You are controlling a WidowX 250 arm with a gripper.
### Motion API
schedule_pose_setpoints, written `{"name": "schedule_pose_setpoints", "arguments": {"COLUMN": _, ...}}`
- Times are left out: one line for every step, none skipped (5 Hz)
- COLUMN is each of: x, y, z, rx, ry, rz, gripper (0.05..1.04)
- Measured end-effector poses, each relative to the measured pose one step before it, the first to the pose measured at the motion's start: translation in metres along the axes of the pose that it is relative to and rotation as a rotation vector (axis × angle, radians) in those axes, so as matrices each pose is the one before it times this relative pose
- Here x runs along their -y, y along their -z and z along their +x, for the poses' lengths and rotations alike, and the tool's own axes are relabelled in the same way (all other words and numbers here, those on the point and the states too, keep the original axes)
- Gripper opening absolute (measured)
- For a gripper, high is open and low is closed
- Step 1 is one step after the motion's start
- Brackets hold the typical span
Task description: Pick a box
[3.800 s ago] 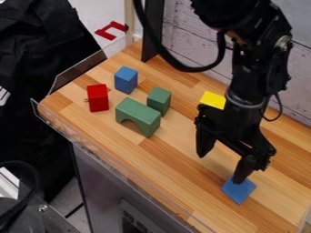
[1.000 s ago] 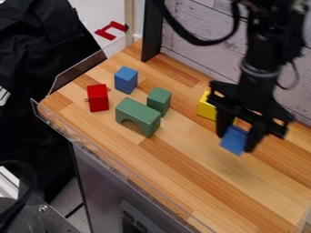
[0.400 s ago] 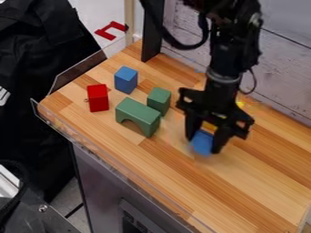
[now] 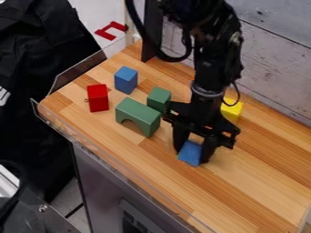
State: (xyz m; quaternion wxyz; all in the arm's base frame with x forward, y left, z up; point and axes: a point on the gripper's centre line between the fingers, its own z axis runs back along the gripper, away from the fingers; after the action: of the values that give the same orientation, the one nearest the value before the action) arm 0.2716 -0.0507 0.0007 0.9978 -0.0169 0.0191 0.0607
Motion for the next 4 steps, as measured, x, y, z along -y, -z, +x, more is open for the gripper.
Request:
{"name": "schedule_pose_setpoints", "arguments": {"x": -0.00189, "y": 0.00284, "z": -0.00051, "rx": -0.0056, "ry": -0.0163, "rz": -0.0051, "gripper": 0.618}}
{"name": "schedule_pose_setpoints", "arguments": {"x": -0.00050, "y": -0.00375, "z": 0.00038, "rx": 0.0179, "ry": -0.0122, "rz": -0.0117, "gripper": 0.904}}
{"name": "schedule_pose_setpoints", "arguments": {"x": 0.00034, "y": -0.01590, "z": -0.00636, "rx": 0.0339, "ry": -0.0206, "rz": -0.0223, "gripper": 1.000}}
{"name": "schedule_pose_setpoints", "arguments": {"x": 0.00827, "y": -0.03834, "z": 0.00194, "rx": 0.0847, "ry": -0.0065, "rz": -0.0263, "gripper": 0.999}}
